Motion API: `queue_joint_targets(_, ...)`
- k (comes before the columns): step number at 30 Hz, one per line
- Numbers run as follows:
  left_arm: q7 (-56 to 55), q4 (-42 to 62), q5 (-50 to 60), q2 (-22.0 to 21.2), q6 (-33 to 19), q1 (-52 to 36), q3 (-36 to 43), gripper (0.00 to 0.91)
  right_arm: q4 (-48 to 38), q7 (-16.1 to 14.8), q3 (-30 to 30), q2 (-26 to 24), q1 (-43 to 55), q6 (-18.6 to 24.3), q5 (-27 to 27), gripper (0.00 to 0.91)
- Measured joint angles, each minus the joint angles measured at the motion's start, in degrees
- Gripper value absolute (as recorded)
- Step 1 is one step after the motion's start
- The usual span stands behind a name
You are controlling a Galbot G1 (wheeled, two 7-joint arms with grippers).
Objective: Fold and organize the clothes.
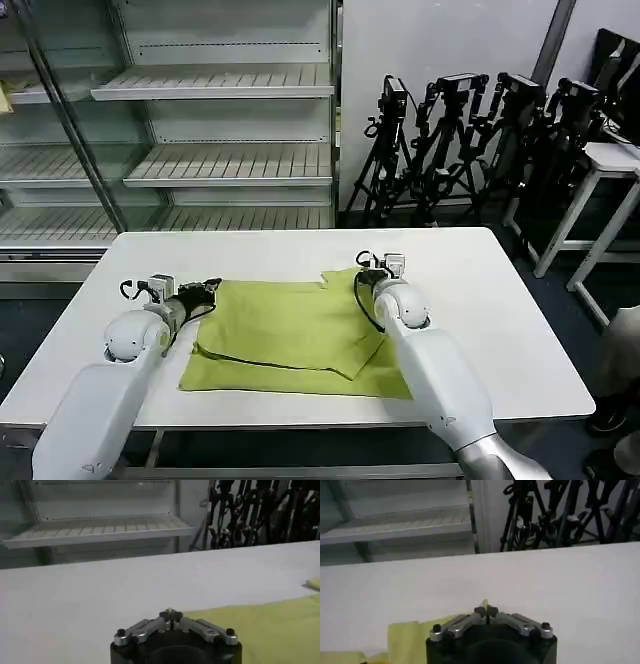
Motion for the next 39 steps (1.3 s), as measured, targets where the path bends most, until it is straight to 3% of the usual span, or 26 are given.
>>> queue_joint_targets(11, -0.39, -6.33, -0.50, 1.90, -1.29, 4.91, -1.92, 0.020, 13.39, 0.45, 0.85, -4.68, -7.47, 0.65, 1.29, 0.000)
queue_joint_targets(25, -0.12, -14.48, -0.74, 2.72, -3.40, 14.61, -6.64, 0.020, 29.17, -1.34, 3.12, -10.23, -20.05, 3.22, -2.35, 0.000)
queue_joint_targets(39, 0.04, -20.12, -0.27, 3.05, -3.68, 20.98, -9.31, 0.020, 35.50, -2.20, 4.18, -11.32, -29.18, 4.27, -5.40, 0.000)
